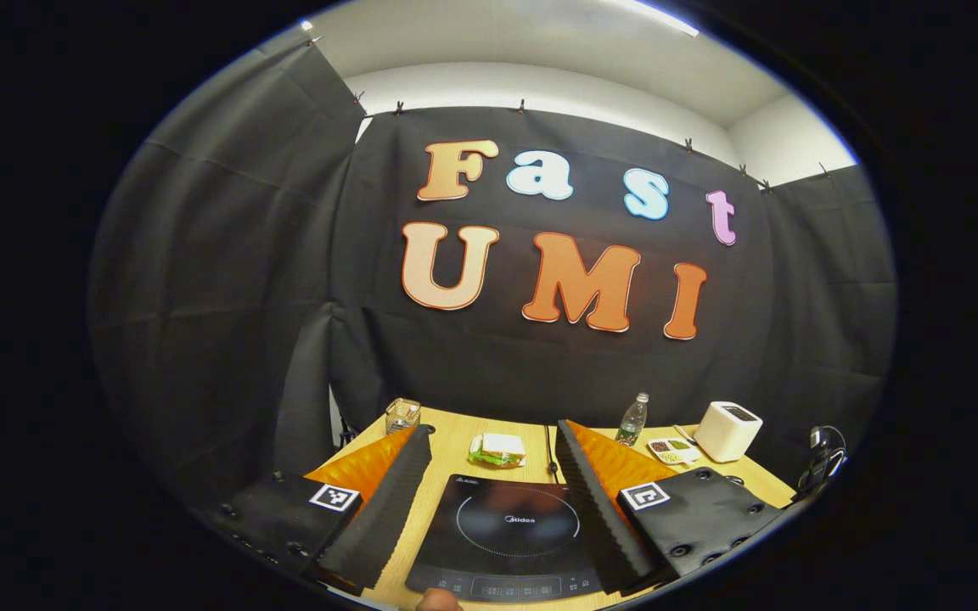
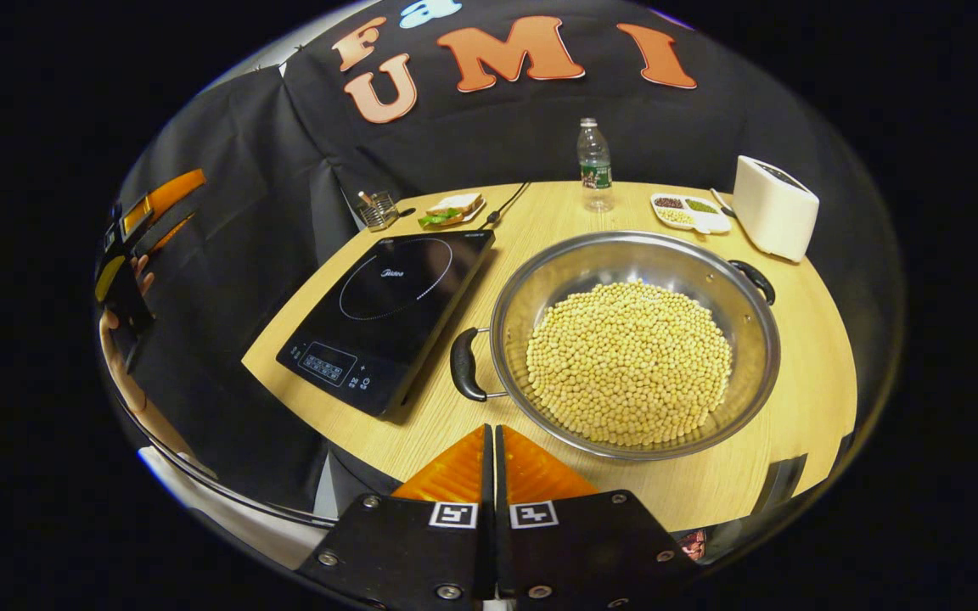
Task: First push the handle of the pot to place it horizontally, then grasp the pot with both hands and set it on the induction cooktop.
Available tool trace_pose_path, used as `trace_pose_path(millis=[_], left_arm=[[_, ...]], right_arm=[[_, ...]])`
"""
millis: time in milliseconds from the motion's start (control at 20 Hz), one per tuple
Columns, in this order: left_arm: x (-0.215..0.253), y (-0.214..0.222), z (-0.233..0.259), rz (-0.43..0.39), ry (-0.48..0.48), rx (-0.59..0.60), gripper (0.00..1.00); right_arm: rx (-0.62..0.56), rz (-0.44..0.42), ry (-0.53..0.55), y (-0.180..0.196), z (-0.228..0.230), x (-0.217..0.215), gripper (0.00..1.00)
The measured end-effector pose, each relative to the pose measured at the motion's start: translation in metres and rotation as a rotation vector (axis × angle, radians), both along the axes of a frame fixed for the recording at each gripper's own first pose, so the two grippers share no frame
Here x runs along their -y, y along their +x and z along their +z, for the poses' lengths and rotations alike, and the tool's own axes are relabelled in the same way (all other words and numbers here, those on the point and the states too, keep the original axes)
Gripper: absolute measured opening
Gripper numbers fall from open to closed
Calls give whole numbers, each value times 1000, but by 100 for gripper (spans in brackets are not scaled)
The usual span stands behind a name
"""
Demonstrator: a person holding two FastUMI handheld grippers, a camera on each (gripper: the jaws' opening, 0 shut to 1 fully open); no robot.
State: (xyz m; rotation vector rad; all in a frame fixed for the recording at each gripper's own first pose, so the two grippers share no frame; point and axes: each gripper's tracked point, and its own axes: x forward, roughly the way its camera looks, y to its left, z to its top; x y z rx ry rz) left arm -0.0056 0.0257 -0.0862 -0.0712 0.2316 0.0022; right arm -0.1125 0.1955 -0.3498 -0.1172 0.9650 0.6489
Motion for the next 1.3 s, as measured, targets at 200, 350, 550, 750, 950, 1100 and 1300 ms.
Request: trace_pose_path(millis=[200,350,550,750,950,1100,1300], left_arm=[[-9,4,-7,10,12,-21,96],[-14,8,-10,13,15,-29,96],[-19,14,-18,13,24,-46,96],[-27,21,-25,16,23,-60,96],[-37,27,-36,28,12,-82,97],[-44,28,-40,35,18,-90,96],[-53,28,-42,38,29,-87,96]], right_arm=[[-56,17,-9,-5,-17,-10,0],[-74,29,-18,-5,-25,-16,0],[-92,29,-39,3,-38,-27,0],[-91,26,-56,13,-44,-34,0],[-105,14,-66,21,-52,-45,0],[-96,10,-66,30,-54,-57,0],[-113,0,-53,37,-56,-72,0]])
